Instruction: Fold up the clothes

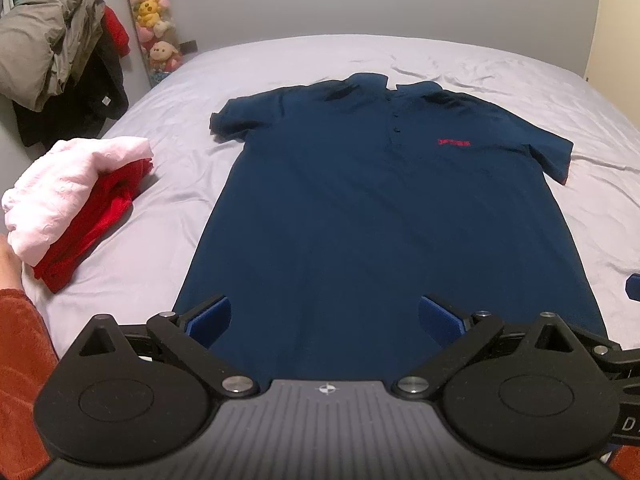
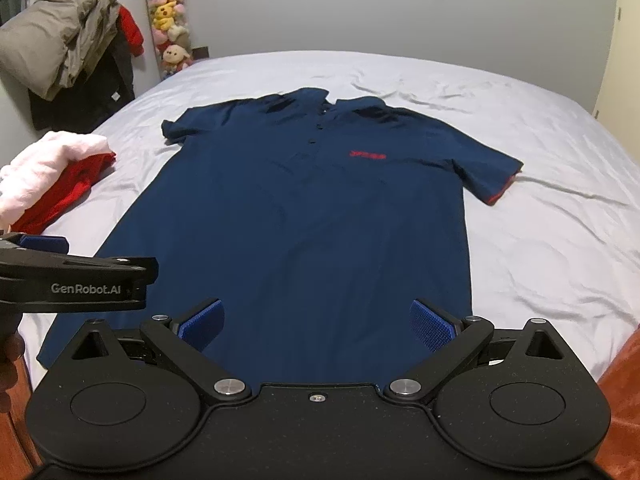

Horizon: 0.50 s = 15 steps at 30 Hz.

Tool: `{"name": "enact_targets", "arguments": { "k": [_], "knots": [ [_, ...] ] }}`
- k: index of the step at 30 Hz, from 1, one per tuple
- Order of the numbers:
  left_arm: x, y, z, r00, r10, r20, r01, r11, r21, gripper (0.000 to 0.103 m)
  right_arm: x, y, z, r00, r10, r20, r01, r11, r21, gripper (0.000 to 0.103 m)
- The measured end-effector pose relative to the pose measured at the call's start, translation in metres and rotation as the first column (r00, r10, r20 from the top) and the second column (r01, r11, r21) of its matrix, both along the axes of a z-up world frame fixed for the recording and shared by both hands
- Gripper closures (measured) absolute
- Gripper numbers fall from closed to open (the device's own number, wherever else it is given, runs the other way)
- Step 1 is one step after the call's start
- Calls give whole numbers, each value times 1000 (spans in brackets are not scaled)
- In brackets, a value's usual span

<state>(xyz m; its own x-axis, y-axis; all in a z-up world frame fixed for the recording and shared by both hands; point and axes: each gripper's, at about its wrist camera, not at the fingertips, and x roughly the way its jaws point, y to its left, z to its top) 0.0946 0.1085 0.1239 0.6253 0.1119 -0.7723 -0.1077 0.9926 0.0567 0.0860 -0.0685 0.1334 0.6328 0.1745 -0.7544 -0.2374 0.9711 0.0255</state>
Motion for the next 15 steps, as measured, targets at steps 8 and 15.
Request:
{"name": "enact_targets", "arguments": {
  "k": [8, 15],
  "knots": [
    [0, 5, -3, 1000, 11, -2, -11, 1000, 4, 2, 2, 5, -5, 1000, 18, -21, -18, 1000, -12, 4],
    [-2, 5, -4, 1000, 6, 4, -6, 1000, 14, 2, 1, 9, -8, 999, 26, -28, -27, 999, -20, 4]
  ]
}}
